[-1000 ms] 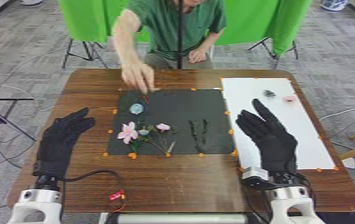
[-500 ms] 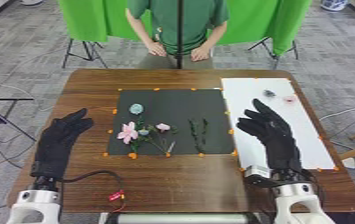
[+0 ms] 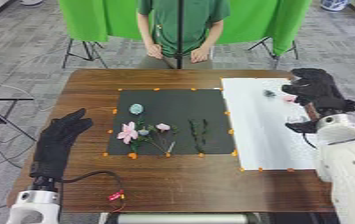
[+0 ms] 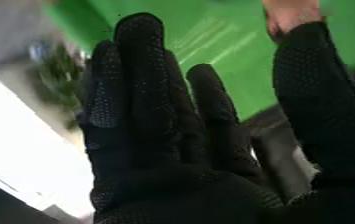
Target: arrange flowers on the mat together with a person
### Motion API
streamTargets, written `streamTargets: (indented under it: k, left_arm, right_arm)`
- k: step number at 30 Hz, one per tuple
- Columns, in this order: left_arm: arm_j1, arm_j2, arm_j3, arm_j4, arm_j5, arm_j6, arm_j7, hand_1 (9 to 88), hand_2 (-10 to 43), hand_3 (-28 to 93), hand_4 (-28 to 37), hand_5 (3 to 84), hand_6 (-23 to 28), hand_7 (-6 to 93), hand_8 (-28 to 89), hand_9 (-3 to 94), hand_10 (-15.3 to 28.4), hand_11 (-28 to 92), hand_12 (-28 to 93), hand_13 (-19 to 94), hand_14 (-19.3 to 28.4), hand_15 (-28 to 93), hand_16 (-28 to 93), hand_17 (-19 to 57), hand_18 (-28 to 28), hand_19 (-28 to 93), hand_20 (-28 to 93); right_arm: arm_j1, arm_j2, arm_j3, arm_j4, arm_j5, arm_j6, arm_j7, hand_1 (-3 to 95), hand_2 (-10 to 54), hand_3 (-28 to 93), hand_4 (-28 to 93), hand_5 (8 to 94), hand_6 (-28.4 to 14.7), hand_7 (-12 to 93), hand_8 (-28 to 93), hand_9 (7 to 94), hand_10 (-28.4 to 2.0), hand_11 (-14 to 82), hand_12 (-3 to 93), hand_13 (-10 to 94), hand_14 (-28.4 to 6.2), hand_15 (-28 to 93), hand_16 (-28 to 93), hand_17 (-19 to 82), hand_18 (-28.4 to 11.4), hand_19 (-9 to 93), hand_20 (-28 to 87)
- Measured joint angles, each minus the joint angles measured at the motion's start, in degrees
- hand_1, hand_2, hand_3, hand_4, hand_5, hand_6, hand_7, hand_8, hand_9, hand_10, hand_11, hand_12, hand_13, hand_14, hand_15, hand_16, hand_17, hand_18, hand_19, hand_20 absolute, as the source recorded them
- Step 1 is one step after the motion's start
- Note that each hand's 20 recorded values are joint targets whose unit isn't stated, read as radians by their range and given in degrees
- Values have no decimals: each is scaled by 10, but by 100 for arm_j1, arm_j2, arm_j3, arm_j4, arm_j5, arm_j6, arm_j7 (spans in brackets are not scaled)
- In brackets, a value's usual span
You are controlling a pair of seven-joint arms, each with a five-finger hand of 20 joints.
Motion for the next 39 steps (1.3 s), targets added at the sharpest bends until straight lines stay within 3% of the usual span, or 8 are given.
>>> streamTargets:
  k: [5,11,17,25,32,37,39]
  left_arm:
    - [12,0,-1,-11,-3,33,0,168,51,623,-283,473,33,136,-57,470,134,197,162,347,179,129,60,15,146,87,174]
    - [60,2,-5,-48,-9,74,5,169,51,623,-283,472,33,137,-59,470,134,197,160,347,176,127,59,15,146,87,174]
    - [106,0,-5,-65,-16,101,26,170,50,624,-283,472,33,137,-58,470,133,198,160,347,175,126,60,15,145,86,174]
    - [109,-10,1,-65,-21,101,29,172,48,627,-283,471,33,137,-58,467,134,199,160,347,177,128,61,15,146,86,174]
    - [110,-60,-10,-65,-22,95,31,174,47,625,-283,470,34,137,-58,468,133,200,160,347,176,128,60,15,146,86,174]
    - [109,-120,-21,-65,-22,85,25,176,48,624,-283,470,33,138,-58,468,133,200,159,347,177,128,60,15,145,85,174]
    - [109,-133,-23,-65,-21,78,20,177,48,623,-283,470,33,138,-58,468,133,201,160,347,177,129,60,15,145,86,174]
  right_arm:
    - [830,390,-429,885,-1419,-1018,100,407,-95,676,-239,513,-56,86,-74,655,-183,123,158,794,-92,520,228,581,-129,826,378]
    - [1668,381,-772,1854,-2654,-1516,103,411,-95,673,-243,541,-36,101,-83,745,-161,135,148,914,-38,520,261,687,-88,925,307]
    - [2313,203,-865,2598,-2983,-1688,13,410,-95,670,-249,544,-31,103,-86,780,-158,137,145,934,-33,518,270,704,-79,932,307]
    - [2797,-217,-802,3112,-3403,-2607,19,397,-95,672,-256,520,-33,95,-83,784,-155,134,142,937,-31,517,274,706,-78,932,312]
    - [2848,-474,-659,3529,-3488,-2675,93,411,-95,665,-260,521,-26,103,-85,798,-150,137,141,937,-26,536,262,714,-77,932,329]
    - [2744,-573,-543,3595,-3486,-2468,93,494,-95,654,-278,626,5,151,-109,858,-130,151,160,937,-17,594,214,741,-78,932,372]
    - [2665,-594,-524,3592,-3502,-2120,75,593,-95,532,-246,683,10,163,-61,907,-105,94,242,937,-13,628,193,753,-80,932,399]
